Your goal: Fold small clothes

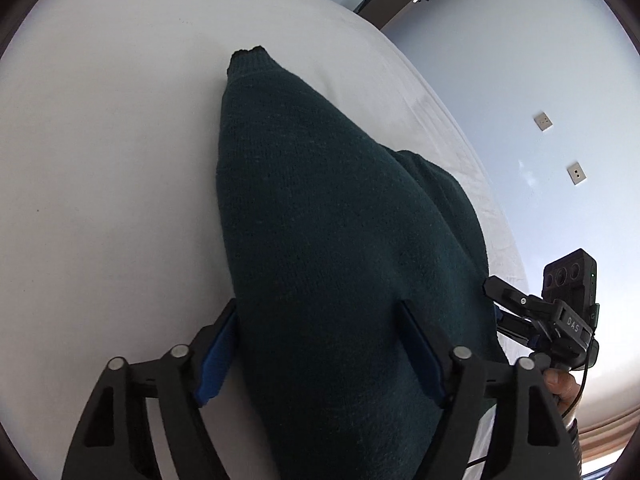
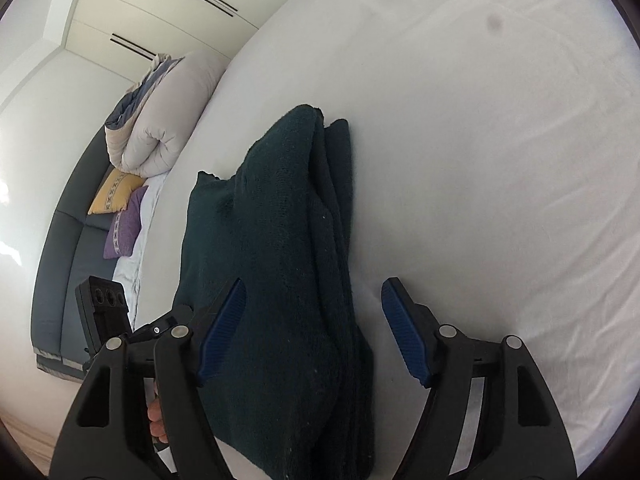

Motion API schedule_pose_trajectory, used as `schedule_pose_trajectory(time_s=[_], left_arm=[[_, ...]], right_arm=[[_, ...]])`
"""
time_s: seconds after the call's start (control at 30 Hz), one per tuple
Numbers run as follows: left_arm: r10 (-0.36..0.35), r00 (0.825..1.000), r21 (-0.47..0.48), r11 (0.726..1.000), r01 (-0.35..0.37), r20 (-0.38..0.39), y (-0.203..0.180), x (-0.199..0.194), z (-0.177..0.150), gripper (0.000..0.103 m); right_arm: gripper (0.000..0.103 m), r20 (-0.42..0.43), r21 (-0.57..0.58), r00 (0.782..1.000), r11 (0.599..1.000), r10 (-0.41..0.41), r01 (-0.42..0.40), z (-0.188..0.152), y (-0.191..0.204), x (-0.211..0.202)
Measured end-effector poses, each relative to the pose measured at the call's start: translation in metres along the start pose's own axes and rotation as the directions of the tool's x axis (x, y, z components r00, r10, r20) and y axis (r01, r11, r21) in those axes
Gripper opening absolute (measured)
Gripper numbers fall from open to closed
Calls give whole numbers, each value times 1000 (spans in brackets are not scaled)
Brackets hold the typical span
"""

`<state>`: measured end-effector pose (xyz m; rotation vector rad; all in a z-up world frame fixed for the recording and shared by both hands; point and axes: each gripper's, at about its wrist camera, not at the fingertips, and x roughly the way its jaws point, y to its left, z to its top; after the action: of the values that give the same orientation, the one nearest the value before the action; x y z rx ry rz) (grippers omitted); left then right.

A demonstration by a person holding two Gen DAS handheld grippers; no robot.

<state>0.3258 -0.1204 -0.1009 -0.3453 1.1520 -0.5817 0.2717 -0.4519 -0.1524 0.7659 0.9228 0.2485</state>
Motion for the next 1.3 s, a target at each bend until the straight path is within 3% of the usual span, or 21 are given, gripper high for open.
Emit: schedule_pose_trajectory(time_s=[0.03, 0.07, 0.2, 0.3, 0.37, 0.53, 0.73, 0.9, 1.03, 1.1, 1.23, 1.3], left_arm=[[6, 1000, -9, 1000, -6, -5, 0, 1, 2, 74], [11, 1000, -12, 1000, -11, -8, -1, 3, 4, 69], [22, 1000, 1, 1000, -22, 2, -6, -5, 1, 48], [5, 1000, -2, 1000, -5, 12, -5, -22, 1, 41], [9, 1000, 3, 1000, -9, 26, -5, -37, -1, 40], [62, 996, 28, 998, -64, 70, 11, -92, -10, 39], [137, 984, 43, 989, -143, 113, 60, -169, -31, 39], [174, 980, 23, 984, -177, 101, 107, -194, -56, 40], [168, 983, -25, 986, -166, 76, 142, -181, -77, 41], [143, 985, -42, 989, -139, 99, 150, -176, -86, 48], [133, 981, -45, 991, -128, 138, 154, -172, -94, 61], [133, 980, -59, 990, -126, 148, 156, -174, -97, 64]], right_arm=[[49, -14, -10, 1000, 1000, -8, 8, 3, 4, 4], [38, -38, -15, 999, 1000, -24, 23, 6, 7, 11], [26, -57, -55, 992, 992, -113, 110, 8, 23, 26], [22, -10, -102, 983, 978, -181, 179, 4, 47, 23], [21, 26, -151, 977, 966, -211, 212, -2, 68, 14], [21, 46, -235, 986, 958, -161, 168, -22, 128, 10], [21, -13, -262, 998, 964, -55, 50, -58, 185, 38], [21, -84, -250, 996, 968, -3, -18, -104, 219, 75], [21, -125, -222, 992, 975, -21, -7, -134, 222, 113], [22, -130, -179, 991, 984, -43, 19, -139, 207, 130], [30, -135, -13, 984, 993, 113, -116, -141, 159, 147], [35, -125, -8, 983, 991, 133, -135, -140, 155, 147]])
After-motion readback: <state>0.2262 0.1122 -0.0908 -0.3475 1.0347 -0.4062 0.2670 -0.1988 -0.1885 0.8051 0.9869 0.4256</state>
